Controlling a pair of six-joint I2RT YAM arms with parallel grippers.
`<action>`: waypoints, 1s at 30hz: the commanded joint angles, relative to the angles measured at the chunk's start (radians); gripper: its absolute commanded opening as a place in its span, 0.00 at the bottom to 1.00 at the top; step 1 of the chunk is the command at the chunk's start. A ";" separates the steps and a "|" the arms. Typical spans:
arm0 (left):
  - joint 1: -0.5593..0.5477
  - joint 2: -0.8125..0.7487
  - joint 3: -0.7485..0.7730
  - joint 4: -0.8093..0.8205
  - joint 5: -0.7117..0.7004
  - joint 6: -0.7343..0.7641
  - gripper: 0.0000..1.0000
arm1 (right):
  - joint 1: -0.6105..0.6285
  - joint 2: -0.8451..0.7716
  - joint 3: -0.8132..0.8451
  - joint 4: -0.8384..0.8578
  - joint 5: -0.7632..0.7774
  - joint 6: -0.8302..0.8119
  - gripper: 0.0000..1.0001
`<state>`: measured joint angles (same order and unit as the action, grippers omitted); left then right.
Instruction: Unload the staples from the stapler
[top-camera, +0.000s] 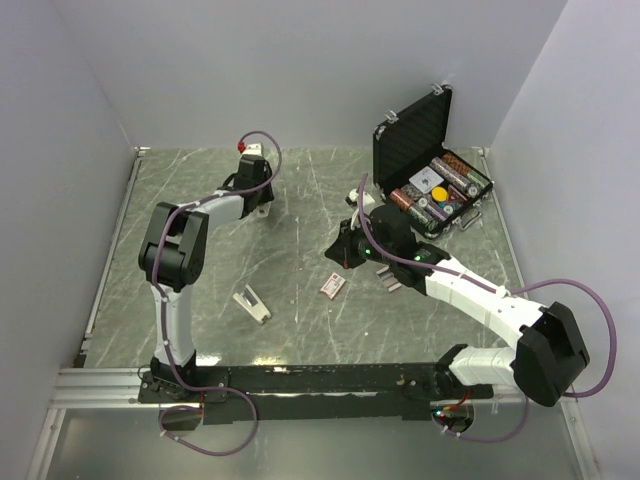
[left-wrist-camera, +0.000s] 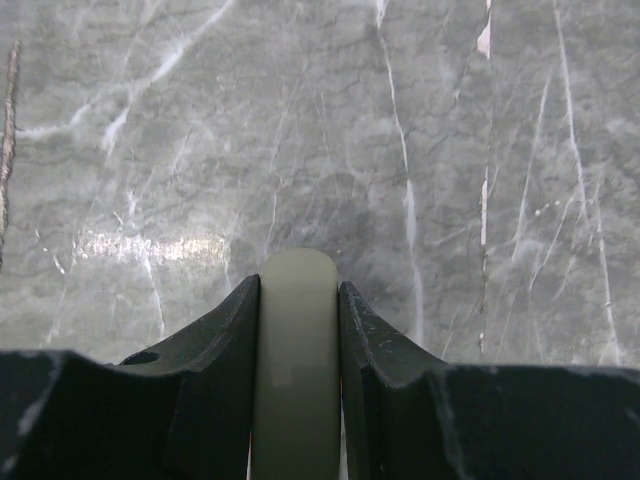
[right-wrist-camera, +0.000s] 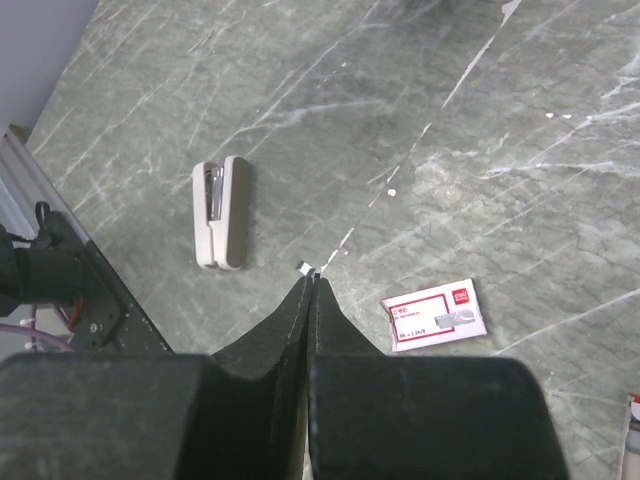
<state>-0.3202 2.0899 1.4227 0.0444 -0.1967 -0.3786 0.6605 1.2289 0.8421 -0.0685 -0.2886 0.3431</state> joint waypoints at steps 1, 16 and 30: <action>-0.003 -0.014 -0.021 0.023 0.003 -0.028 0.24 | -0.001 -0.019 -0.012 0.021 -0.009 0.005 0.00; -0.046 -0.076 -0.106 -0.003 -0.053 -0.066 0.42 | 0.005 -0.019 -0.040 0.053 -0.020 0.025 0.00; -0.088 -0.356 -0.116 -0.300 -0.242 -0.181 0.60 | 0.010 -0.029 -0.035 0.042 -0.015 0.017 0.11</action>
<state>-0.4007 1.9179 1.3075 -0.1452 -0.3573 -0.4782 0.6643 1.2289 0.8093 -0.0452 -0.3042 0.3695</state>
